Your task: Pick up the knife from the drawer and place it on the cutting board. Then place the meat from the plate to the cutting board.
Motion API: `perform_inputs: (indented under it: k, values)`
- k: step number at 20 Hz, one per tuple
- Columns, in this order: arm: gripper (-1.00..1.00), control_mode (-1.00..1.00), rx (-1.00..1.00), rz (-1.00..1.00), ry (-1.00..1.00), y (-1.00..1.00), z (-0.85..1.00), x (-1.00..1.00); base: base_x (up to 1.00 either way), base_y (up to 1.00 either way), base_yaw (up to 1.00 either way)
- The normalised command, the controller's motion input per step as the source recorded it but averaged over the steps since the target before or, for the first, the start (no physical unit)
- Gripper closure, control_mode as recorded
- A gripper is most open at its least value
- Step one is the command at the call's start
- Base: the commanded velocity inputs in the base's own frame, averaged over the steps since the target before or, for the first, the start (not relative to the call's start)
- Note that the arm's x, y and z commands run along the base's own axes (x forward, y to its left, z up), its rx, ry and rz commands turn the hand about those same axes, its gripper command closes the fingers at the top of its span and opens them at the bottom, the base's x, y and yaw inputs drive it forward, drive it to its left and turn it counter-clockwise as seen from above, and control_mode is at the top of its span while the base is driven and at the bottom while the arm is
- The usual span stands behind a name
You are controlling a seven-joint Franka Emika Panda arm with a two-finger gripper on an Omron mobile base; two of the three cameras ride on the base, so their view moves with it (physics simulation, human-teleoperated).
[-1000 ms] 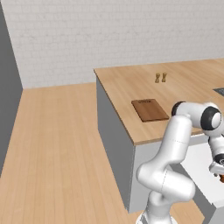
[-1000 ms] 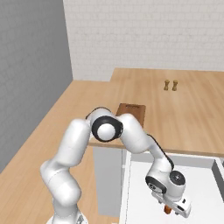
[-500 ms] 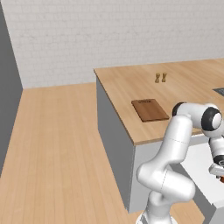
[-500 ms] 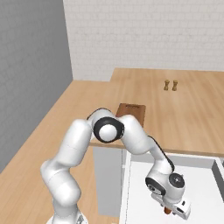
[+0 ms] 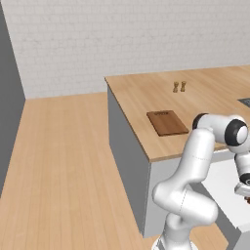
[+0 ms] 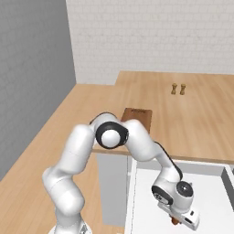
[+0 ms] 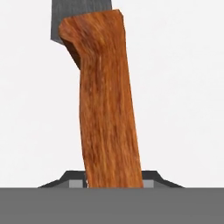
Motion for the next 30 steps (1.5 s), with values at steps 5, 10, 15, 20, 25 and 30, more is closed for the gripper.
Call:
perform_inputs:
  k: [5, 10, 15, 20, 25, 30]
  values:
    - [1.0, -1.0, 0.0, 0.0, 0.0, -0.02, 0.71, -0.45, 0.0, 0.0, 0.0]
    - [1.0, -1.0, 0.0, 0.0, 0.0, -0.06, 0.93, -0.46, 0.0, 0.0, 0.0]
    - [1.0, -1.0, 0.0, 0.0, -0.04, 0.0, 0.67, -0.21, 0.0, 0.0, 0.0]
    - [1.0, -1.0, 0.0, 0.0, -0.12, 0.0, 0.78, 0.0, 0.0, 0.0, 0.0]
    - [1.0, -1.0, 0.0, 0.03, -0.21, 0.0, 0.71, 0.01, 0.0, 0.0, 0.0]
    - [1.0, -1.0, 0.0, 0.1, -0.16, 0.03, 0.67, 0.19, 0.0, 0.0, 0.0]
